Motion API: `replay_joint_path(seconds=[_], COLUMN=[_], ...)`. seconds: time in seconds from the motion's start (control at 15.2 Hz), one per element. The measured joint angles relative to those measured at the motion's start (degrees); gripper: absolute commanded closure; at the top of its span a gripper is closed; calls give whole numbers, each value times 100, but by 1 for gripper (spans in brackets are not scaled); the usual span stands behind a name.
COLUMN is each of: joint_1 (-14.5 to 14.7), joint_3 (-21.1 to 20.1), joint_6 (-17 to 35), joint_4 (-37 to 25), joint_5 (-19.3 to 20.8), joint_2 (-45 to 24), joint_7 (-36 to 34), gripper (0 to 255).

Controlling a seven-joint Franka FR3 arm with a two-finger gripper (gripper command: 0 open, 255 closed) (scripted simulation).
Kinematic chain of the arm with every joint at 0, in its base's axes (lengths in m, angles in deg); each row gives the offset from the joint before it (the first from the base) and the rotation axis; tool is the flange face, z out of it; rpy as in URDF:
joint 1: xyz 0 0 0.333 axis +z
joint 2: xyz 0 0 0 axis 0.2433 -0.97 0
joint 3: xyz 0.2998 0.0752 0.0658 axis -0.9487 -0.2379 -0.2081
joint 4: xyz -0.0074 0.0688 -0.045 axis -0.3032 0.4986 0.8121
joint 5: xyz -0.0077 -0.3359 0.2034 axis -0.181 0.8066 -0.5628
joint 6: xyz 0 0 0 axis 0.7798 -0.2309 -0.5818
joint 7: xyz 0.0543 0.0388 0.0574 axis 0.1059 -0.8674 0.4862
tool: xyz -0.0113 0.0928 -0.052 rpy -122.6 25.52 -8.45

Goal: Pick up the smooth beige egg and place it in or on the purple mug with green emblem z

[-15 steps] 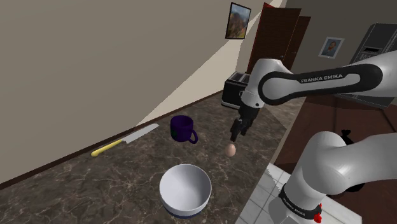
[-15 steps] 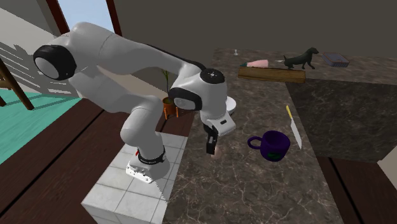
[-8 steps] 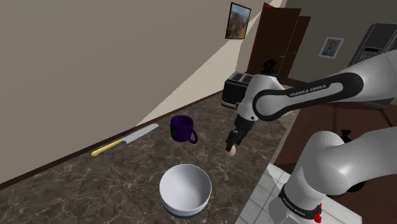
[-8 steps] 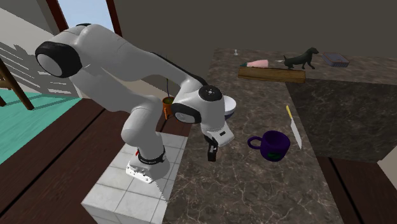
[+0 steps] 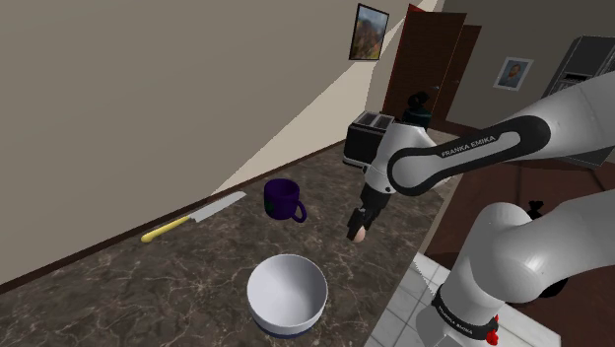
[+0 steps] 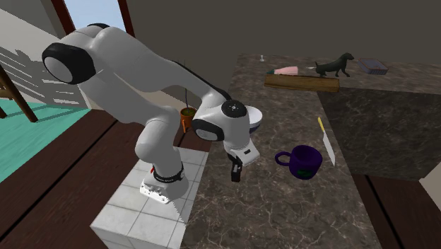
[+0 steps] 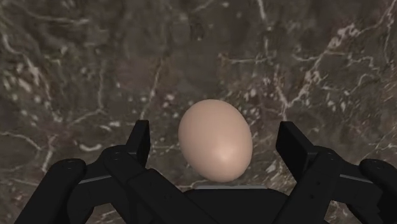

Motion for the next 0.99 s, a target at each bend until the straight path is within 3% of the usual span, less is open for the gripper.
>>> replay_joint_path(seconds=[0.13, 0.2, 0.99], joint_1=[0, 0, -17], joint_3=[1, 1, -17], joint_6=[4, 4, -135], joint_4=[1, 1, -52], joint_5=[0, 0, 14], joint_2=[-2, -2, 86], joint_7=[1, 1, -26], gripper=[0, 255, 255])
